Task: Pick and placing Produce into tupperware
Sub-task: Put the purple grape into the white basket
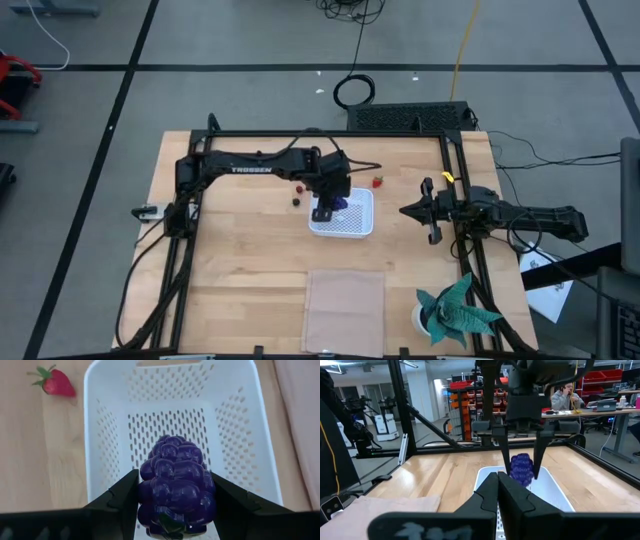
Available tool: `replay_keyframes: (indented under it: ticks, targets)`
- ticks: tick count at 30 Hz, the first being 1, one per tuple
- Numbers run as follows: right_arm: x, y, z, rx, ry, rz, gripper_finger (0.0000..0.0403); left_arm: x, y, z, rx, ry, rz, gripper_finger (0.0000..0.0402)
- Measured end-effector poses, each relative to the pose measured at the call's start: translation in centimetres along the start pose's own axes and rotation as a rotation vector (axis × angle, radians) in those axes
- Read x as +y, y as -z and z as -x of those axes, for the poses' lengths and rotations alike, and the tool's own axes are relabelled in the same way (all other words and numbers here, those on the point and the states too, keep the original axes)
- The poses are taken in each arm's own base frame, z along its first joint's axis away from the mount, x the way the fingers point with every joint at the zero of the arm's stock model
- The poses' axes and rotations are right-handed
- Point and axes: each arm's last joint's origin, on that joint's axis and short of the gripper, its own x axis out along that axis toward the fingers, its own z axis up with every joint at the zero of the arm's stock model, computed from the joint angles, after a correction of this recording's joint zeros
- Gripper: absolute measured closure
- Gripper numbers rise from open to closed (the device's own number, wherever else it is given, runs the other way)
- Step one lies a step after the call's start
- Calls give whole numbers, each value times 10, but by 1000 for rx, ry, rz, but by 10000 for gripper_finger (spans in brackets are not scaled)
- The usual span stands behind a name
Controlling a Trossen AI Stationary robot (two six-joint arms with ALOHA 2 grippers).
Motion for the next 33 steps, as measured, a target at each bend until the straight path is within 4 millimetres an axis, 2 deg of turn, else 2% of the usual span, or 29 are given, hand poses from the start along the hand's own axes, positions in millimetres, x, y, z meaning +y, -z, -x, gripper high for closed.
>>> replay_keyframes:
  ticks: [14,24,33]
  targets:
    - [0,0,0,-1,0,0,403,1,19,-29,-18,-96,75,213]
    - [0,0,0,-2,0,0,403,9,22,-30,-17,-105,93,213]
    - [0,0,0,-2,0,0,403,13,31,-52,44,-134,137,213]
